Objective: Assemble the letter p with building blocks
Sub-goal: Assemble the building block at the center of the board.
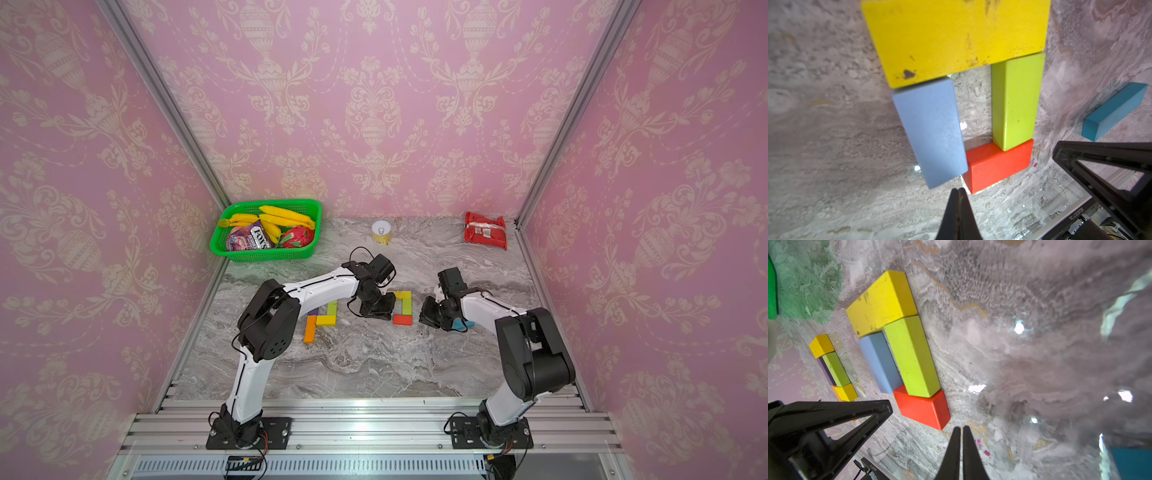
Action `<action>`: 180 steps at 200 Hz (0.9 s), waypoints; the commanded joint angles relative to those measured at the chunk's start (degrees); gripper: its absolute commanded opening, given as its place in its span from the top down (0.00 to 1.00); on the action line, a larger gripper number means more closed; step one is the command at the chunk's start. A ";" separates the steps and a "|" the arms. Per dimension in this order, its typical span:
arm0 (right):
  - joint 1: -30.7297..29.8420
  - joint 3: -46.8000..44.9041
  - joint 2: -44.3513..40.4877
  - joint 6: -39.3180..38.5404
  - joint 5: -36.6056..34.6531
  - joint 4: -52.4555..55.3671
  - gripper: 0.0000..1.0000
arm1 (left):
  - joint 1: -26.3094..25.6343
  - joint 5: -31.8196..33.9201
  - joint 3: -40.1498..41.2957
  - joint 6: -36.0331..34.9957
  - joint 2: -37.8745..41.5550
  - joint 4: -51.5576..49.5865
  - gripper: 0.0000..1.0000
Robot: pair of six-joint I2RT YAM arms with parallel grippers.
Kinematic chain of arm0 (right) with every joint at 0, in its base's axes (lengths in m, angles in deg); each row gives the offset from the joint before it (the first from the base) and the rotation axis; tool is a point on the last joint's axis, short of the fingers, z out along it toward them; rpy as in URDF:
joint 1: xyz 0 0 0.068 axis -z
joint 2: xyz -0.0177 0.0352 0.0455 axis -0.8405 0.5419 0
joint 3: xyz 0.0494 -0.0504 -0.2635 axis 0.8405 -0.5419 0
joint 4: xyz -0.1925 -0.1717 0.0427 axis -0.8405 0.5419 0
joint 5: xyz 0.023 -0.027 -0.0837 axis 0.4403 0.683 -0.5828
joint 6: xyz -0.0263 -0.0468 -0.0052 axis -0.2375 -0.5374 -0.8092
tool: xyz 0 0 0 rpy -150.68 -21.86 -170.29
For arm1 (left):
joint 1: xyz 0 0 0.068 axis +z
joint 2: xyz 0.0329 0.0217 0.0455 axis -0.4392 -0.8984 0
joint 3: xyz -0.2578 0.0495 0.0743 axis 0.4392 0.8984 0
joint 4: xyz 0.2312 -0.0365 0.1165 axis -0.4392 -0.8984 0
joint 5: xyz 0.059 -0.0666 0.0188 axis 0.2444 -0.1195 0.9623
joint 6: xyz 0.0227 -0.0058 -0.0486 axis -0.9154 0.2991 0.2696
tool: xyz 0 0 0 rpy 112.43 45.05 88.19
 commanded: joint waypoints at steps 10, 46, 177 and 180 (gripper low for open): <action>0.38 -0.54 0.06 -0.87 -0.05 0.13 0.91 | -0.29 -1.00 0.48 -0.32 -0.95 -0.31 1.00; 0.43 -1.25 -0.61 -0.95 0.07 0.07 0.91 | -0.69 -1.04 0.40 -0.14 -1.89 -0.08 1.00; 0.56 -2.58 -1.59 -0.98 0.62 -0.40 0.91 | -1.17 -1.35 -1.01 -0.34 -3.67 -0.45 1.00; 0.56 -2.57 -1.61 -1.03 0.65 -0.44 0.91 | -1.21 -1.27 -1.08 -0.37 -3.70 -0.48 1.00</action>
